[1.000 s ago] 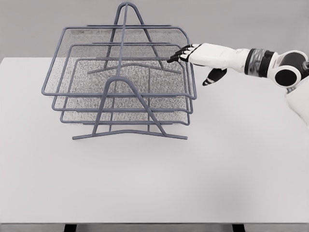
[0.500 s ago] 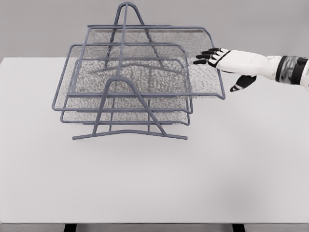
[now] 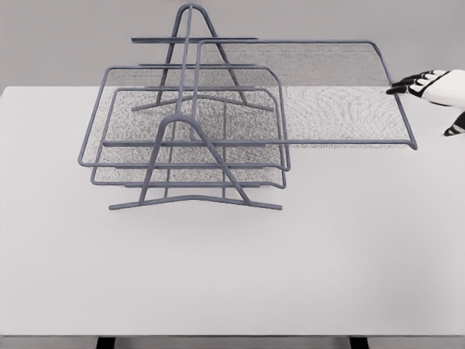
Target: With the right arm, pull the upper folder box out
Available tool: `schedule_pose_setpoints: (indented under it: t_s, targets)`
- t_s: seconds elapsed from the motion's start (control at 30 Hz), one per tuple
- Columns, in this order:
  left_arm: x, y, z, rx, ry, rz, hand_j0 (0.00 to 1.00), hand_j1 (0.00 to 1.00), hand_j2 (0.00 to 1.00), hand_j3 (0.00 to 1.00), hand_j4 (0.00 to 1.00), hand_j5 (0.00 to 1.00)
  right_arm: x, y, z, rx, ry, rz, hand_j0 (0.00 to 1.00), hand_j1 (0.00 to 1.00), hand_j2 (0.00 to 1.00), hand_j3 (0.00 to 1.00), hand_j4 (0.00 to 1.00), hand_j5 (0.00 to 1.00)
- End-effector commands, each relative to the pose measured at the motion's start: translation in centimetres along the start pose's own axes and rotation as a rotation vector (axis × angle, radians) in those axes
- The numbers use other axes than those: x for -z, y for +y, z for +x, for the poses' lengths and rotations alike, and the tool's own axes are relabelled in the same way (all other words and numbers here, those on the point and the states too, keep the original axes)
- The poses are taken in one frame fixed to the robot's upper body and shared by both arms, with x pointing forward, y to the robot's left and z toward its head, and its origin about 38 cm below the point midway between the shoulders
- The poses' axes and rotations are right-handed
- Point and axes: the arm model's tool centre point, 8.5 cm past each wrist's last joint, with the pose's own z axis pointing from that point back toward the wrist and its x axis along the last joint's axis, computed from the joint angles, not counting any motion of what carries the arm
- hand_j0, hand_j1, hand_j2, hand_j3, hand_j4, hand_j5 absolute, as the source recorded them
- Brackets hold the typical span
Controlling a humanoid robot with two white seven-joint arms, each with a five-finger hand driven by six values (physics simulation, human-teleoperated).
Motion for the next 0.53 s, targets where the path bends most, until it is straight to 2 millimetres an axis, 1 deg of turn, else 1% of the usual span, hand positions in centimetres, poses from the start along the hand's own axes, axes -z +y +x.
schedule_pose_setpoints:
  t_s: [0.0, 0.03, 0.07, 0.1, 0.13, 0.17, 0.2, 0.23, 0.27, 0.3, 0.33, 0.37, 0.4, 0.5]
  targets:
    - [0.0, 0.0, 0.0, 0.000, 0.000, 0.000, 1.00, 1.00, 1.00, 1.00, 1.00, 1.00, -1.7, -0.8, -1.2, -0.017, 0.050, -0.011, 1.00, 1.00, 1.00, 1.00, 1.00, 1.00]
    - [0.0, 0.0, 0.0, 0.002, 0.000, 0.000, 1.00, 1.00, 1.00, 1.00, 1.00, 1.00, -3.2, -1.7, -1.6, 0.029, 0.037, -0.060, 1.00, 1.00, 1.00, 1.00, 1.00, 1.00]
    - [0.0, 0.0, 0.0, 0.000, 0.000, 0.000, 1.00, 1.00, 1.00, 1.00, 1.00, 1.00, -3.9, -2.2, -1.7, 0.035, 0.036, -0.079, 1.00, 1.00, 1.00, 1.00, 1.00, 1.00]
    - [0.0, 0.0, 0.0, 0.002, 0.000, 0.000, 1.00, 1.00, 1.00, 1.00, 1.00, 1.00, -4.4, -3.5, -0.5, 0.016, -0.004, -0.110, 1.00, 1.00, 1.00, 1.00, 1.00, 1.00]
    - [0.0, 0.0, 0.0, 0.002, 0.000, 0.000, 1.00, 1.00, 1.00, 1.00, 1.00, 1.00, -4.9, -5.2, 1.5, -0.026, -0.064, -0.138, 1.00, 1.00, 1.00, 1.00, 1.00, 1.00]
    - [0.0, 0.0, 0.0, 0.000, 0.000, 0.000, 1.00, 1.00, 1.00, 1.00, 1.00, 1.00, -4.6, -5.8, 4.1, -0.047, -0.148, -0.151, 1.00, 1.00, 1.00, 1.00, 1.00, 1.00]
    - [0.0, 0.0, 0.0, 0.000, 0.000, 0.000, 1.00, 1.00, 1.00, 1.00, 1.00, 1.00, -4.4, -6.5, 5.8, -0.058, -0.209, -0.174, 1.00, 1.00, 1.00, 1.00, 1.00, 1.00]
    - [0.0, 0.0, 0.0, 0.000, 0.000, 0.000, 1.00, 1.00, 1.00, 1.00, 1.00, 1.00, -3.8, -6.5, 6.6, -0.052, -0.240, -0.180, 1.00, 1.00, 1.00, 1.00, 1.00, 1.00]
    - [0.0, 0.0, 0.0, 0.000, 0.000, 0.000, 1.00, 1.00, 1.00, 1.00, 1.00, 1.00, -1.9, -6.5, 8.0, -0.039, -0.299, -0.201, 1.00, 1.00, 1.00, 1.00, 1.00, 1.00]
    - [0.0, 0.0, 0.0, 0.000, 0.000, 0.000, 1.00, 1.00, 1.00, 1.00, 1.00, 1.00, -1.1, -6.5, 8.7, -0.033, -0.326, -0.212, 1.00, 1.00, 1.00, 1.00, 1.00, 1.00]
    - [0.0, 0.0, -0.1, 0.000, 0.003, 0.001, 1.00, 1.00, 1.00, 1.00, 1.00, 1.00, -1.0, -6.5, 8.9, -0.031, -0.331, -0.213, 1.00, 1.00, 1.00, 1.00, 1.00, 1.00]
    - [0.0, 0.0, -0.1, 0.000, 0.003, 0.001, 1.00, 1.00, 1.00, 1.00, 1.00, 1.00, -0.1, -5.8, 9.5, -0.023, -0.356, -0.192, 1.00, 1.00, 1.00, 1.00, 1.00, 1.00]
    - [0.0, 0.0, 0.0, 0.000, 0.001, 0.001, 1.00, 1.00, 1.00, 1.00, 1.00, 1.00, 0.6, -5.6, 10.0, -0.015, -0.375, -0.196, 1.00, 1.00, 1.00, 1.00, 1.00, 1.00]
    - [0.0, 0.2, -0.2, 0.004, 0.006, 0.004, 1.00, 1.00, 1.00, 1.00, 1.00, 1.00, 0.9, -5.5, 10.3, -0.010, -0.383, -0.198, 1.00, 1.00, 1.00, 1.00, 1.00, 1.00]
